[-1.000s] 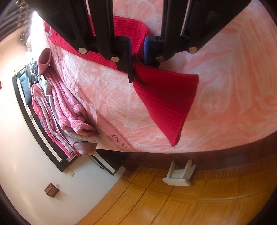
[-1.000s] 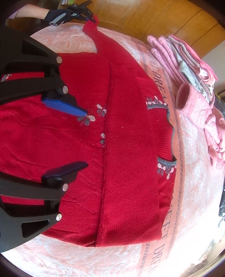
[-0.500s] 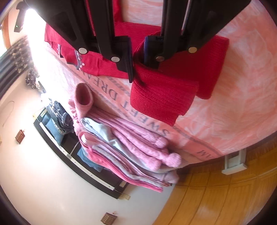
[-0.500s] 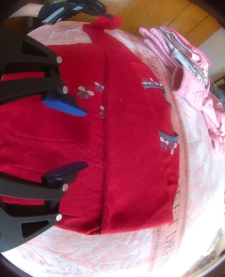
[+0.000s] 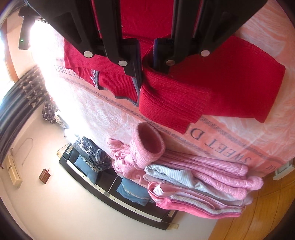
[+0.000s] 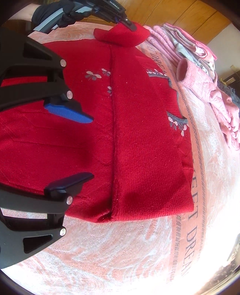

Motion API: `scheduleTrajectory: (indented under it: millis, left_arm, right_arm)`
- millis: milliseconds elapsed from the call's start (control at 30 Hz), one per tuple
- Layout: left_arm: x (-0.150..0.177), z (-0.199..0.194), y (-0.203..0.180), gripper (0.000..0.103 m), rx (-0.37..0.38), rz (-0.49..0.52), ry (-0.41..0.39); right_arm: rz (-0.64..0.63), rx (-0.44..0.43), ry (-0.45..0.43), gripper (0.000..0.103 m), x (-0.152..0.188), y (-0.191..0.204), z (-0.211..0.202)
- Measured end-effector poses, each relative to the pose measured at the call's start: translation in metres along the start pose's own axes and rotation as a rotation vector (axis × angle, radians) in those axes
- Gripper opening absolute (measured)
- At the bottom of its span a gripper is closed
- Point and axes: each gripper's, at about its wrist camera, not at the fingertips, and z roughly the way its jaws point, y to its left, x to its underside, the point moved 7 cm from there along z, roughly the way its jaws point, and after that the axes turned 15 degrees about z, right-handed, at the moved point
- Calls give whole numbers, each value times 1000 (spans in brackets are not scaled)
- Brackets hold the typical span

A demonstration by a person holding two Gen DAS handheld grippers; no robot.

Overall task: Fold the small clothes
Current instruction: 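Fold the held sleeve across the sweater body with the left tool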

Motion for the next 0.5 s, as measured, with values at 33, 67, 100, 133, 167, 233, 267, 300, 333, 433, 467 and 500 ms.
scheduleTrajectory:
  millis: [33,67,100,133,167,233,267,300,333,433,467,500]
  left_arm:
    - [2,5,-6,9,4,2,7]
    - [5,9,-14,9,9,8,13]
    - [8,13,-22,9,14,18,21]
    - [10,16,-31,9,20,33,29]
    - [13,20,-40,9,27,50,35]
    - [19,29,-58,10,49,84,58]
    - [23,35,-67,10,69,98,82]
    - [29,42,-75,13,97,109,115]
    - [36,49,-85,16,140,120,161]
    - [62,61,-111,24,229,216,284]
    - [69,60,-119,29,244,261,307]
    - [73,57,-125,30,257,302,318]
  right_arm:
    - [7,-3,5,56,1,-4,1]
    - [11,-3,10,56,2,-7,2]
    - [11,-1,12,56,2,-9,2]
    - [10,1,12,56,3,-11,3]
    - [8,2,14,56,4,-13,3]
    - [5,-1,15,56,5,-15,3]
    - [5,-2,15,56,6,-16,2]
    - [6,-3,15,56,6,-17,2]
    - [6,-4,15,56,6,-17,2]
    - [5,-1,15,56,6,-18,1]
    - [4,2,14,56,5,-18,2]
    - [4,5,14,56,5,-18,2]
